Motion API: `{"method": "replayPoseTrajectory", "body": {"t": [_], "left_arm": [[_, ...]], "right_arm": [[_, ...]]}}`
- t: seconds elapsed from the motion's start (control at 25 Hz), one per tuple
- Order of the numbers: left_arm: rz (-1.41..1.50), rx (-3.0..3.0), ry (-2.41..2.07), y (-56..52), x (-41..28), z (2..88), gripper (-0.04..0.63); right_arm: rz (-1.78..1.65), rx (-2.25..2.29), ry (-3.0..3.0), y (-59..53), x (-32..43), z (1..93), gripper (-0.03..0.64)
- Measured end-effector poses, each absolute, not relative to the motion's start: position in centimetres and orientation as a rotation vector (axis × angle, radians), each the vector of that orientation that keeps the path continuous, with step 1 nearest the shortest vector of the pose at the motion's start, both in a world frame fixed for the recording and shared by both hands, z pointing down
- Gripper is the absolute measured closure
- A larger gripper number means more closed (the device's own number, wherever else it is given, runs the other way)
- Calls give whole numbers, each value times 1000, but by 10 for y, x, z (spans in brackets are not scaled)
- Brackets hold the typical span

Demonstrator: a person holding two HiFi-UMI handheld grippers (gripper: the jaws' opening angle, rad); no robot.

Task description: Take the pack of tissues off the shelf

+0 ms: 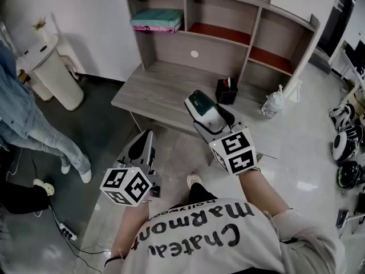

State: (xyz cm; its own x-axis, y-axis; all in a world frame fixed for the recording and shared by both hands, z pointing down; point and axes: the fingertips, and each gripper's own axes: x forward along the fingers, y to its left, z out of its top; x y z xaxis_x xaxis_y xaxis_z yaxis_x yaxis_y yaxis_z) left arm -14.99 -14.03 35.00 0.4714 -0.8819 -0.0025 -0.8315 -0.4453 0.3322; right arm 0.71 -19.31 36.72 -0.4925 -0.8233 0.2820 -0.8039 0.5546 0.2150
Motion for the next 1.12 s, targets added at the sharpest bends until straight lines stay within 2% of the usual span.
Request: {"method": "replayPoseTrajectory", "body": {"t": [0.68, 1.12], "left_arm": [[-214, 2356, -1438, -107, -154, 380, 578], [-244, 2370, -1450, -93, -154, 372, 577]], "right_arm": [[99, 1309, -2503, -166, 5, 387, 281], [50, 1305, -2507, -150, 3, 382, 281]]}}
